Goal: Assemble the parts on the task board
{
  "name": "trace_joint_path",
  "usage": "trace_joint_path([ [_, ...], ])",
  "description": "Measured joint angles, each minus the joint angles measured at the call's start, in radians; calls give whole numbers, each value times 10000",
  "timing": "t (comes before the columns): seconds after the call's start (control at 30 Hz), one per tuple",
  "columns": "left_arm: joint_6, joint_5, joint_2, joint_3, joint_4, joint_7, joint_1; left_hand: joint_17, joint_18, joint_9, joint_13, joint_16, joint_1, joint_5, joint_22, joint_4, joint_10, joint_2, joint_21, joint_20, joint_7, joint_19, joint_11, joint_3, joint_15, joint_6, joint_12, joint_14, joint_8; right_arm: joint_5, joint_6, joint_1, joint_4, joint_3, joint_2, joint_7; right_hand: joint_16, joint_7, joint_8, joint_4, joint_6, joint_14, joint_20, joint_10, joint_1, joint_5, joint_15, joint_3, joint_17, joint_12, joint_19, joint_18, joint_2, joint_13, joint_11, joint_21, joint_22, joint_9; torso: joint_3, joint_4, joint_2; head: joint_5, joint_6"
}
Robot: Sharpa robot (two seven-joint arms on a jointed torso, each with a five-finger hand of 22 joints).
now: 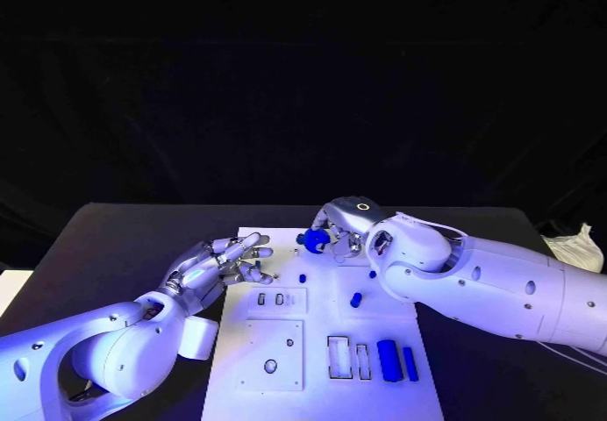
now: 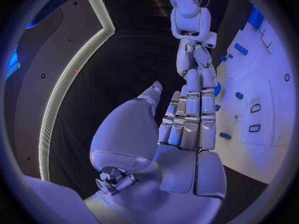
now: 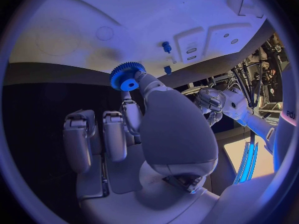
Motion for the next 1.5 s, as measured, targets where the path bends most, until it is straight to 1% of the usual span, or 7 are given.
trace_joint_path([
  [0.23,22,0,31,0,-1,-5,0,-1,0,0,0,0,0,0,0,0,0,0,0,0,0,0,0,0,0,0,0,0,0,-283,-67,-64,-276,-163,614,-12,0,0,-51,5,1,0,0,0,0,-88,0,30,8,0,0,-1,0,12,1,0,-1,0,-5,41,12,8,-27],
  [0.43,33,0,37,0,-1,-8,0,-1,1,0,0,0,0,0,0,0,0,0,0,0,0,0,0,0,0,0,0,0,0,-396,-63,-133,-508,-241,960,-12,0,1,-64,-1,3,0,1,7,-53,-181,0,61,8,0,0,0,-53,21,9,0,-2,0,-4,57,21,32,-40],
  [0.83,53,0,29,1,1,-13,1,6,1,0,1,0,0,0,0,-38,0,0,0,21,0,-21,0,38,39,0,0,-38,0,-482,48,-165,-795,-267,1111,-36,0,13,-140,-1,56,0,1,8,-184,-382,1,108,6,-1,0,0,-27,30,11,0,-3,0,6,32,21,63,-80],
  [1.03,68,0,27,1,1,-19,1,12,0,0,1,0,0,0,0,-38,0,0,0,36,0,-36,0,38,40,0,0,-40,0,-531,79,-164,-838,-266,1147,-105,-1,26,-321,40,42,0,1,-49,-465,-676,1,150,5,-135,0,0,-144,4,72,0,-4,92,12,33,19,47,-73],
  [1.2,81,0,25,1,1,-27,1,11,0,0,1,0,0,0,0,-38,0,0,0,36,0,-36,0,38,40,0,0,-40,0,-575,126,-164,-930,-266,1168,-216,-1,206,-447,200,-728,-1,45,-232,-878,-1165,83,102,5,-525,37,0,-117,-203,247,0,-5,14,12,29,19,29,-60],
  [1.33,91,0,22,1,1,-35,1,11,1,0,2,0,0,0,0,-38,0,0,0,36,0,-36,0,38,40,0,0,-39,0,-594,212,-164,-1008,-267,1200,-296,-1,308,-446,563,-1219,-2,149,-341,-1134,-1515,186,-44,4,-774,35,0,-340,-325,353,0,-5,-131,15,30,19,13,-55],
  [1.5,100,0,20,1,1,-46,1,10,1,0,2,0,0,0,0,-38,0,0,0,36,0,-36,0,38,40,0,0,-39,0,-596,381,-164,-1067,-277,1260,-340,-1,389,-446,914,-1436,-18,220,-391,-1341,-1687,202,-200,4,-931,33,1,-418,-407,403,0,-6,-182,14,35,19,2,-64],
])
